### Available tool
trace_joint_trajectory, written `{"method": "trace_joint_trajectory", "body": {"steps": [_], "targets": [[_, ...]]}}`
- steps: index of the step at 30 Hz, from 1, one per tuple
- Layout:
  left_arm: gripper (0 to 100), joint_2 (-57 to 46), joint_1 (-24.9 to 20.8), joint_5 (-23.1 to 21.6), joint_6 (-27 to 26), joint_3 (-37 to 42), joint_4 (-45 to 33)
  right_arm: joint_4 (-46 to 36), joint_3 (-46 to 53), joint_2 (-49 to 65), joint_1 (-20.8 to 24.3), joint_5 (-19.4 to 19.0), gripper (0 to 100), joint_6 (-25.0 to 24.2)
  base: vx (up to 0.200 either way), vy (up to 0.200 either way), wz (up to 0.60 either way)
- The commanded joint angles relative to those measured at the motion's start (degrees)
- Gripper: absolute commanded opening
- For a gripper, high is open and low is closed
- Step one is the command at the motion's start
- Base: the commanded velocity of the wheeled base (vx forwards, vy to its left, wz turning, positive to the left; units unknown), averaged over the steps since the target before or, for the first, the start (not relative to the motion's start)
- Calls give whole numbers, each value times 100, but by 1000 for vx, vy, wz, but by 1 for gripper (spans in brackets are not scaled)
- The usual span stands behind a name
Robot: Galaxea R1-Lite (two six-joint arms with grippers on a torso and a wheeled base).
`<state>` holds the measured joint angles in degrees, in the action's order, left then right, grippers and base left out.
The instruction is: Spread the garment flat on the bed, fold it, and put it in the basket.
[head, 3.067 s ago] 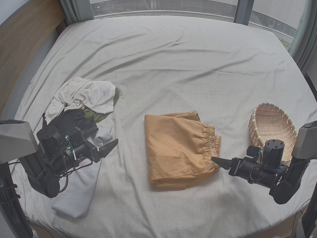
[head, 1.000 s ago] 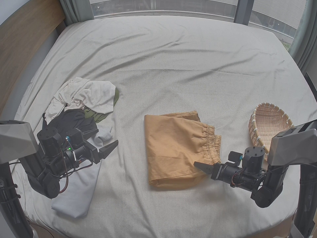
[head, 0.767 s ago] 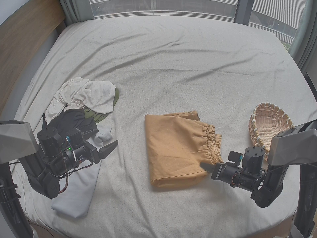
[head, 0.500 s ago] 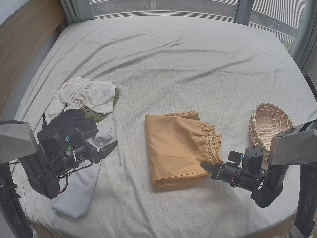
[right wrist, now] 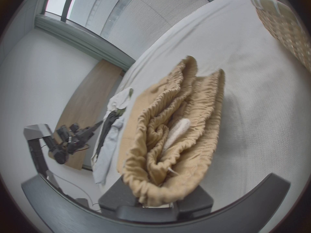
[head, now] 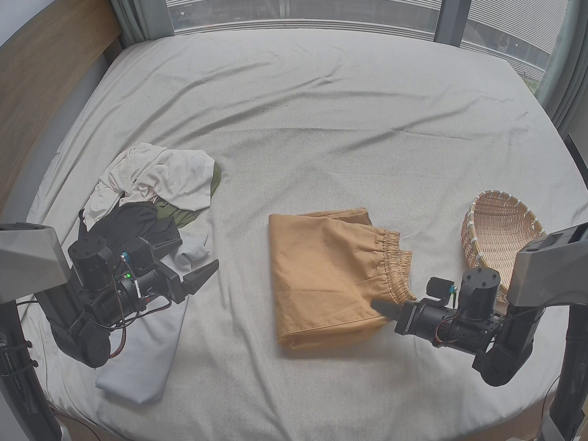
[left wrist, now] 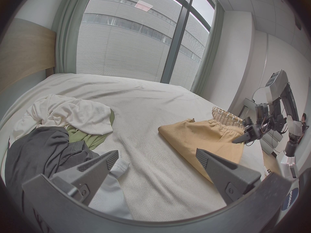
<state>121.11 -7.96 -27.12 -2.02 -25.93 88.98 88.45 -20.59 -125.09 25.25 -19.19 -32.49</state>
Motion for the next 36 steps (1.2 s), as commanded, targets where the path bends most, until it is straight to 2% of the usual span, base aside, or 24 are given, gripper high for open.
{"method": "trace_joint_trajectory", "body": {"steps": [1, 12, 17, 28, 36], "targets": [[100, 9, 5, -3, 0, 0, 23, -12, 442, 1294, 455, -296, 0, 50, 0, 0, 0], [100, 18, 5, -3, 0, 0, 23, -12, 415, 2313, 929, -305, 0, 94, 0, 0, 0], [100, 18, 5, -3, 0, 0, 23, -12, 336, 2437, 991, -287, 0, 489, 0, 0, 0], [100, 26, -4, -3, -9, 9, 23, -12, 187, 2683, 965, -261, 0, 638, 0, 0, 0], [100, 18, 5, -3, 0, 53, 23, -21, 161, 3087, 701, -164, 0, 1078, 0, 0, 0]]}}
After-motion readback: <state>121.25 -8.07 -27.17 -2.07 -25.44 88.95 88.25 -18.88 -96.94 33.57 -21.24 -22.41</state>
